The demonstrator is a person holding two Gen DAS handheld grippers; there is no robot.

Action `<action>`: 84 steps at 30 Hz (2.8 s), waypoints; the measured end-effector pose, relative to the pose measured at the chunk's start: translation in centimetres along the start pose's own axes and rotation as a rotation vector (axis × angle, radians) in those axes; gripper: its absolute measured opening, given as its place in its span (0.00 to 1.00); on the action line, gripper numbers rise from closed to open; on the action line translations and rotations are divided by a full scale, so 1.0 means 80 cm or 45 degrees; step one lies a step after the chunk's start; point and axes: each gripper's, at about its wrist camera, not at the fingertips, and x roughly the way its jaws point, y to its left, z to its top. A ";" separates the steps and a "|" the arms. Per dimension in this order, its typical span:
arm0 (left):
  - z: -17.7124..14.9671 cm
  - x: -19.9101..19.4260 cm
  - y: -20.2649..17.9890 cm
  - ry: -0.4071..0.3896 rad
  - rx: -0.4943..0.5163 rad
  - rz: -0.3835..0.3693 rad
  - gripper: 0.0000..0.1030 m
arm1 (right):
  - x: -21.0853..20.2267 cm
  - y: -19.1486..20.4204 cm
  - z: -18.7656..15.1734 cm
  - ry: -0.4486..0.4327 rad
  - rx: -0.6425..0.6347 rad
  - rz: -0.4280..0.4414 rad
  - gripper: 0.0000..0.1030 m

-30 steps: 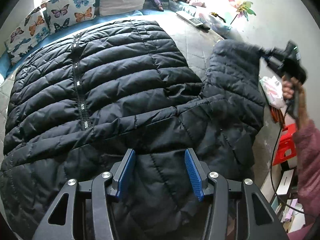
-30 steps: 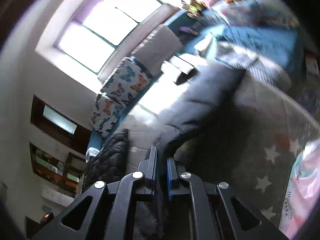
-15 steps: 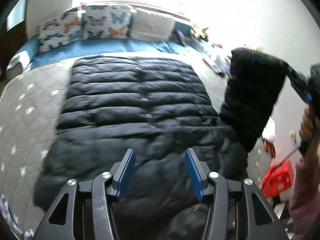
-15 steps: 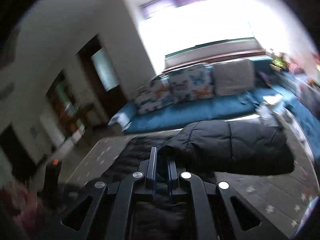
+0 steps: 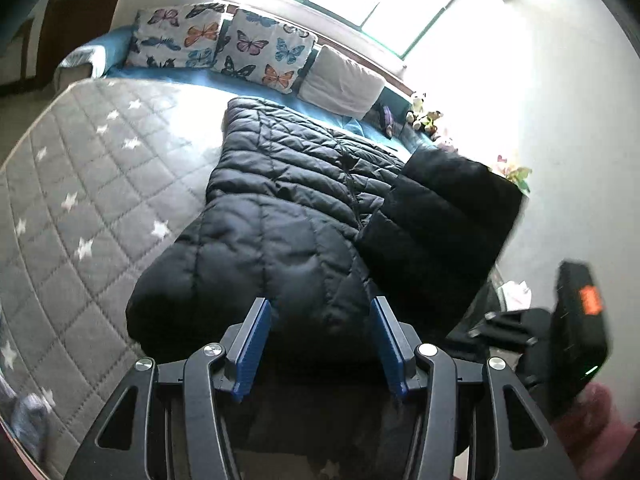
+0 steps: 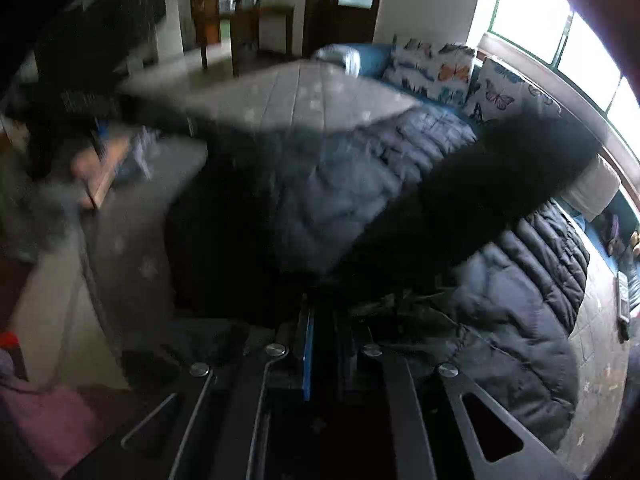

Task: Fold large clothes

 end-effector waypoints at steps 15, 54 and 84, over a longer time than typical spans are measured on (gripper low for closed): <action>-0.012 -0.020 0.046 -0.055 -0.099 -0.001 0.53 | -0.029 0.020 0.033 0.006 0.063 0.033 0.19; 0.047 0.123 0.002 0.118 0.164 0.186 0.43 | 0.027 -0.168 -0.133 -0.099 0.683 -0.079 0.54; 0.033 0.191 -0.063 0.225 0.419 0.140 0.41 | 0.081 -0.140 -0.047 -0.008 0.502 -0.042 0.56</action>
